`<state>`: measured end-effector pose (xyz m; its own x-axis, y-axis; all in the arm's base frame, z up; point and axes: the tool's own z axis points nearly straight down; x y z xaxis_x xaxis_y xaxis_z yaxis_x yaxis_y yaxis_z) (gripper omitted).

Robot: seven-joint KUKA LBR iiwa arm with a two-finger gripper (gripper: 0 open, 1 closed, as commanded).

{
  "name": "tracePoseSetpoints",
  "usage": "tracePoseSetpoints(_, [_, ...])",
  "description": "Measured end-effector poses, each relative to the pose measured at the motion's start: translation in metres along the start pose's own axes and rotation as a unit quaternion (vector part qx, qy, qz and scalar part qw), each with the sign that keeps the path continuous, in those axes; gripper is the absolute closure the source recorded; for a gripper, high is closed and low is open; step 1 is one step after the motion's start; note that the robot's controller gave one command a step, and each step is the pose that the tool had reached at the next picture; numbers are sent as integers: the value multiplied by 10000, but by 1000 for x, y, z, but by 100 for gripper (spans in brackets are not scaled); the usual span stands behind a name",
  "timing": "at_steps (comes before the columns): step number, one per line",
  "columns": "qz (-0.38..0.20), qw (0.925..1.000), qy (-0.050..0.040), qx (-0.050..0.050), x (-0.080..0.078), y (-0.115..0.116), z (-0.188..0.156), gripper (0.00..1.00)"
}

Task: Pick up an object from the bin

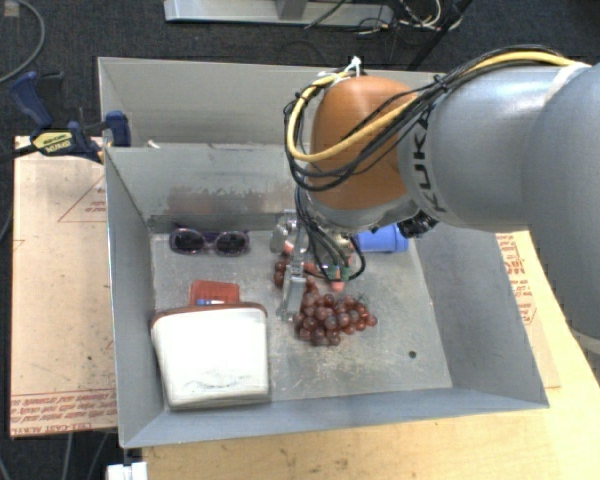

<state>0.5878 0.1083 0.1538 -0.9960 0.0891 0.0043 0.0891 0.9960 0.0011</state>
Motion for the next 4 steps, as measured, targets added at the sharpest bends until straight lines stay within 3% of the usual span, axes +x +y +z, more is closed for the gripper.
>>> tracePoseSetpoints(1, [454,9989,-77,-33,-14,-53,55,0])
tracePoseSetpoints(2, [363,9993,5,-11,27,-61,76,100])
tracePoseSetpoints(3, [365,9993,5,-11,27,-61,76,100])
tracePoseSetpoints(4, [321,9995,-5,-18,7,-69,-43,100])
